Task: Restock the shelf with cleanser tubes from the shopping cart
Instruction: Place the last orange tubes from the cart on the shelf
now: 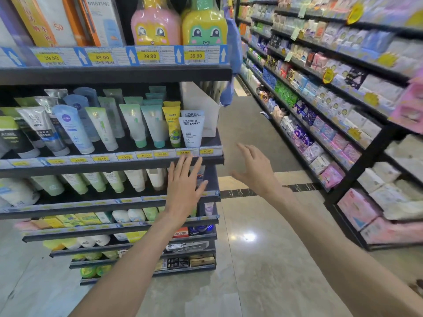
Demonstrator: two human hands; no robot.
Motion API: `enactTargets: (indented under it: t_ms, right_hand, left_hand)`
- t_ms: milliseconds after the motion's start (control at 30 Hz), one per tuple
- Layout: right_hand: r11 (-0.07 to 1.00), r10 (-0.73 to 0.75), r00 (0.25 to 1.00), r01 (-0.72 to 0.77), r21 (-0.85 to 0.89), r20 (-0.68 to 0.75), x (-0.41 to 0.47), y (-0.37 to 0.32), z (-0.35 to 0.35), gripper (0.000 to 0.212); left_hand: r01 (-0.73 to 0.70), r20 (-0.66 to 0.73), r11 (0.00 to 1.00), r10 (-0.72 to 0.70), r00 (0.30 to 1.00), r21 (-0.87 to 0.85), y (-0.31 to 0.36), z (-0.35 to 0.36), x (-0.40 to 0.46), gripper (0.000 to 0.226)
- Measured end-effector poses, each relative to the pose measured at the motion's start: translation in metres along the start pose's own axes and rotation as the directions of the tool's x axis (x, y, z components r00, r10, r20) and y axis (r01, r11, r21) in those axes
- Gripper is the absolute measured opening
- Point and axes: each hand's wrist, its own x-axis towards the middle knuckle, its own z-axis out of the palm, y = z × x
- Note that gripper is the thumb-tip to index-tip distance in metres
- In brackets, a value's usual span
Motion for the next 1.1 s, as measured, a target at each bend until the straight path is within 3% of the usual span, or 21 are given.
enactTargets:
  t_ms: [267, 533, 800, 1100]
  right_hand:
    - [0.991, 0.104, 0.994, -0.1, -0.091, 0.041, -0.115, 0.125, -0.039, 0.092]
    - [0.919, 0.392, 0.916, -0.385, -0.09, 0.087, -0.294, 0.276, -0.103, 0.094]
    - [0.701, 0.712, 0.7, -0.704, -0.118, 0.055, -0.45, 0.398, -0.165, 0.099]
    - [0.438, 0.89, 0.453, -0.882, -0.172, -0.056, -0.574, 0.519, -0.234, 0.099]
  left_hand:
    - [-0.15, 0.088, 0.988, 0.153, 0.984, -0.048, 0.147, 0.041, -0.027, 0.066]
    - [-0.36, 0.187, 0.912, 0.396, 0.899, -0.199, 0.363, 0.095, -0.08, 0.062]
    - [-0.527, 0.269, 0.757, 0.638, 0.721, -0.386, 0.557, 0.139, -0.118, 0.063]
    - [-0.651, 0.261, 0.515, 0.853, 0.451, -0.558, 0.77, 0.199, -0.141, 0.063]
